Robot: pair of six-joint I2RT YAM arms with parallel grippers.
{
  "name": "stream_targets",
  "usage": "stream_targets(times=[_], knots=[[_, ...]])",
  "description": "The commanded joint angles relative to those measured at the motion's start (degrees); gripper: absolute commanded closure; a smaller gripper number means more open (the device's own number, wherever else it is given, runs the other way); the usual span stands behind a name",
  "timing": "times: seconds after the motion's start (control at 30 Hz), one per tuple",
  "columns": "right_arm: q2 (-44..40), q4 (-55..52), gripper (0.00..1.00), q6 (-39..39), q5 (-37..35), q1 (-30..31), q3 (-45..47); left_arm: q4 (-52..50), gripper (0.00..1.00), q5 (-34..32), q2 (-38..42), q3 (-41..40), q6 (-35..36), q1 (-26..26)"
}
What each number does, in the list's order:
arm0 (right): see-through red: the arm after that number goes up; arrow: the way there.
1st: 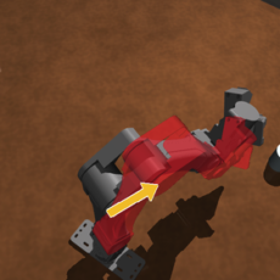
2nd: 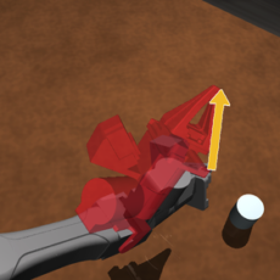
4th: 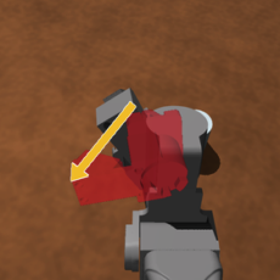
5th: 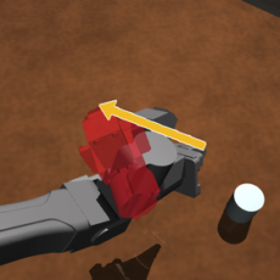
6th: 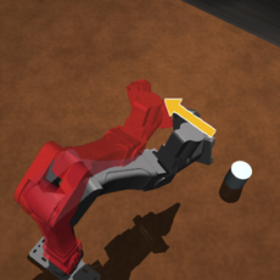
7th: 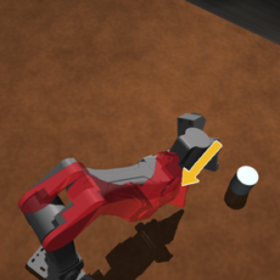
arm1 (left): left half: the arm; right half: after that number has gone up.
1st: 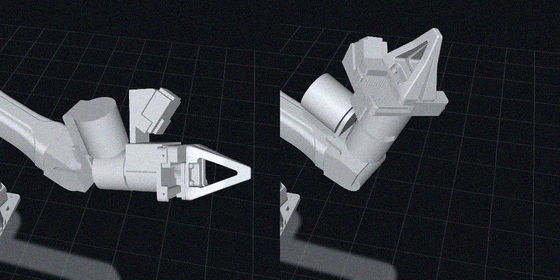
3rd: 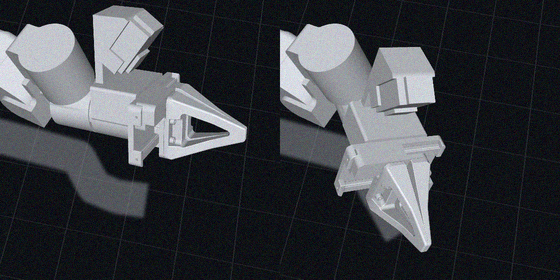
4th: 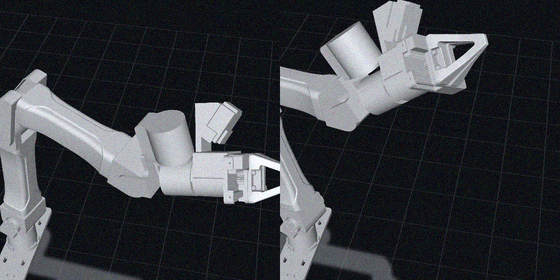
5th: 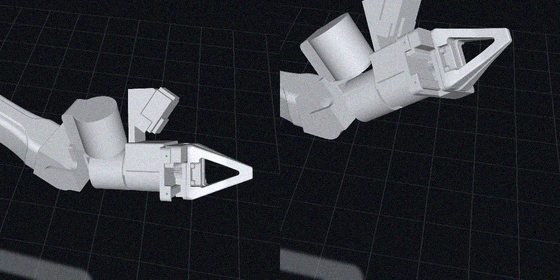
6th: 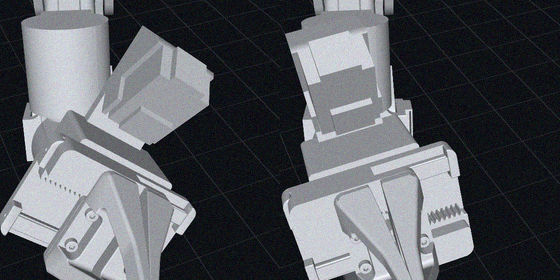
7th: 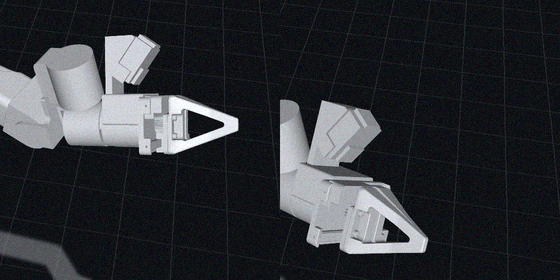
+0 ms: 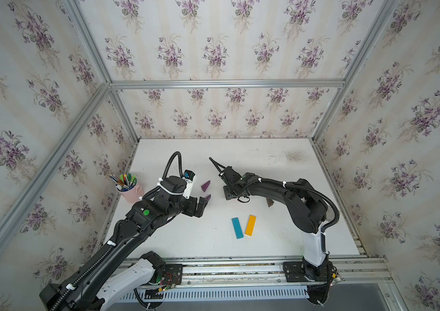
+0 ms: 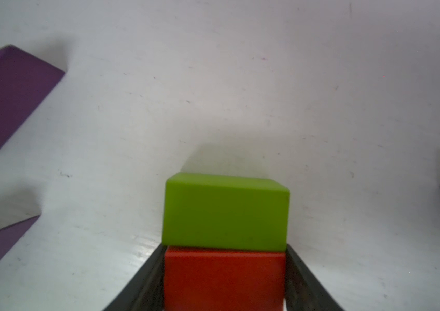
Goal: Assemble a small pinwheel with building blocks
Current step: Assemble the building block at the center of the board.
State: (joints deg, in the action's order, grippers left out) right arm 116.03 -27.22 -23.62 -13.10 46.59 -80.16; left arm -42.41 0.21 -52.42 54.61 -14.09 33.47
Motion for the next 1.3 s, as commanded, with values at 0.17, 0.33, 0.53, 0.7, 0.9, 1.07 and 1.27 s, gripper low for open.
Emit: stream_targets(times=[0.17,0.33,0.53,0.7,0.9,1.07,1.27], knots=[[1.7,-2.7,0.45,-1.9,2.0,0.3,-1.3,-0.5,0.01,0.2,0.1,0.5,0.2,0.0],[1.9,-3.0,0.44,-2.1,0.9,0.4,-1.7,-0.5,0.01,0.6,0.1,0.5,0.4,0.0],[2.0,-3.1,0.37,-2.1,0.1,0.4,-1.8,-0.4,0.01,0.9,0.2,0.5,0.3,0.0],[1.7,-2.4,0.31,-1.9,-0.1,0.3,-1.7,-0.5,0.01,1.2,-0.1,0.6,0.2,0.0],[1.0,-1.4,0.26,-1.1,-0.2,0.4,-1.4,-0.5,0.01,1.8,0.0,0.8,-0.1,0.1],[-0.1,0.0,0.22,0.0,-0.6,0.4,-1.8,-1.2,0.01,1.3,0.0,1.4,-0.2,0.0],[-3.0,1.2,0.21,0.8,-1.4,1.0,-0.3,-2.1,0.01,0.0,0.6,1.4,-0.3,0.1]])
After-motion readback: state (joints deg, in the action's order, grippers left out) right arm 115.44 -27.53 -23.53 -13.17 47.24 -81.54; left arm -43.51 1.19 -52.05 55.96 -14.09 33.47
